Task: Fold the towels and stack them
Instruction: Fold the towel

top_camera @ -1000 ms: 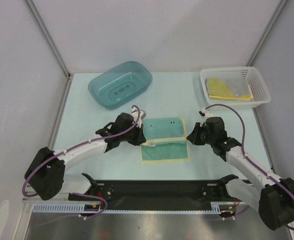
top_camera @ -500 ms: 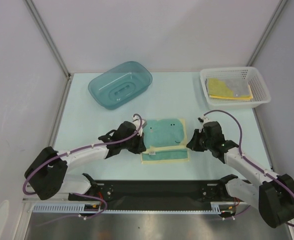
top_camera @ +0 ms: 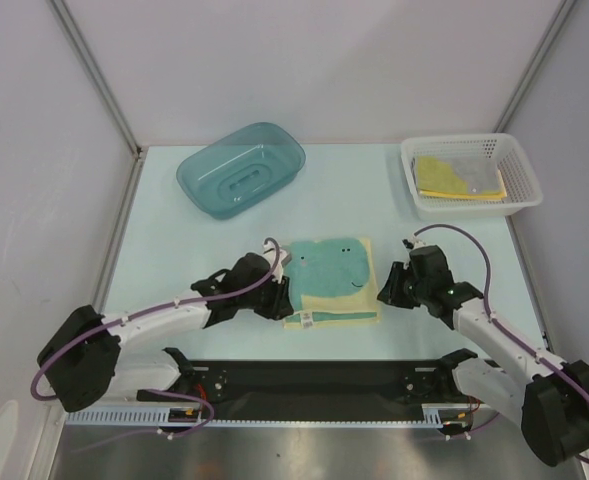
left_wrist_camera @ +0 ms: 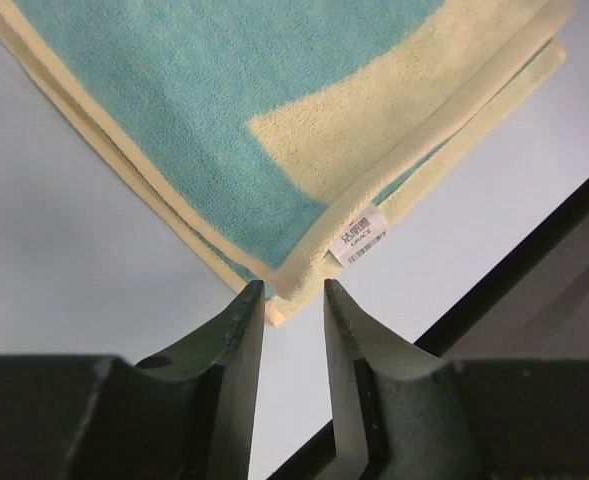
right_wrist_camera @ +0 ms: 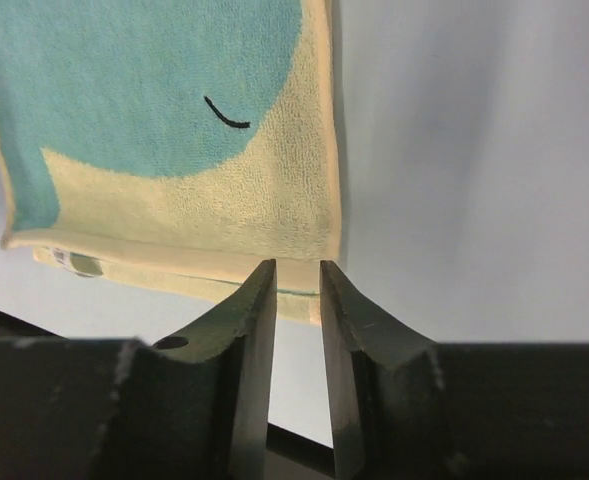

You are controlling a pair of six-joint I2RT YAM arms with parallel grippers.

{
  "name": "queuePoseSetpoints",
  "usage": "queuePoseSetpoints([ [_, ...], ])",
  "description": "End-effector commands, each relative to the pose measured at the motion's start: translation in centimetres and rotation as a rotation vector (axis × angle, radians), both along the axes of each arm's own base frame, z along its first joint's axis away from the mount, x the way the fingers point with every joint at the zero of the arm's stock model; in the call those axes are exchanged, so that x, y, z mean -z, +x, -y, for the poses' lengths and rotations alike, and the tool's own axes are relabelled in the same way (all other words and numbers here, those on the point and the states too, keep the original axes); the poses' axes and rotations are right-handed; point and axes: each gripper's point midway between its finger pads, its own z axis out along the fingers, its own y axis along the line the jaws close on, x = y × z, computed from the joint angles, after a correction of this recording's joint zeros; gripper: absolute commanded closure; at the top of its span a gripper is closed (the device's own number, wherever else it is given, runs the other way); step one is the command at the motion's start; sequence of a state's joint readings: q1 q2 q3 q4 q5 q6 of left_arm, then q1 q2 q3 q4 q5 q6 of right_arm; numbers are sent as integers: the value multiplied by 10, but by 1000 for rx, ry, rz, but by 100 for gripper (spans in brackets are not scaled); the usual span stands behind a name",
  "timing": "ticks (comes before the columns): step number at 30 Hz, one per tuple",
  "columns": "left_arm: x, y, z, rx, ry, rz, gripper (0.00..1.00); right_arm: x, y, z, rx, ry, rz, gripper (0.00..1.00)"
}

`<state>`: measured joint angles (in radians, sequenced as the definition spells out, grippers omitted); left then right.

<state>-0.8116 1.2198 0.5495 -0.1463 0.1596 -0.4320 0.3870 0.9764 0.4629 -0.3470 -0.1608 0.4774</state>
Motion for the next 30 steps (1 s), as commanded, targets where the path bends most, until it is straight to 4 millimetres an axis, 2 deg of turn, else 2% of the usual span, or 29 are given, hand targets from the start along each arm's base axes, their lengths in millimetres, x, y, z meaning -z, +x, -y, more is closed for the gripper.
queuePoseSetpoints([
  [1, -14, 1, -1, -40, -21, 12, 64, -26, 8, -4, 31, 37, 32, 69],
  [3, -13, 3, -2, -80, -9, -10, 65, -32, 10, -7, 28, 47, 44, 67],
  [6, -9, 8, 0, -173, -9, -65, 58, -32, 15, -7, 49, 43, 46, 67],
  [12, -4, 6, 14, -280, -111, -169, 51, -9, 13, -1, 147, 23, -53, 68],
  [16, 13, 7, 9, -326, -74, -196, 51, 4, 14, 1, 154, 15, -56, 67],
  [19, 18, 8, 8, -338, -58, -202, 52, 17, 10, 2, 146, -3, -82, 67],
  [25, 29, 5, 2, -359, -28, -219, 61, 31, 4, 0, 129, 1, -115, 67],
  [30, 33, 3, -2, -365, -13, -215, 81, 35, 0, -1, 123, 8, -120, 67],
])
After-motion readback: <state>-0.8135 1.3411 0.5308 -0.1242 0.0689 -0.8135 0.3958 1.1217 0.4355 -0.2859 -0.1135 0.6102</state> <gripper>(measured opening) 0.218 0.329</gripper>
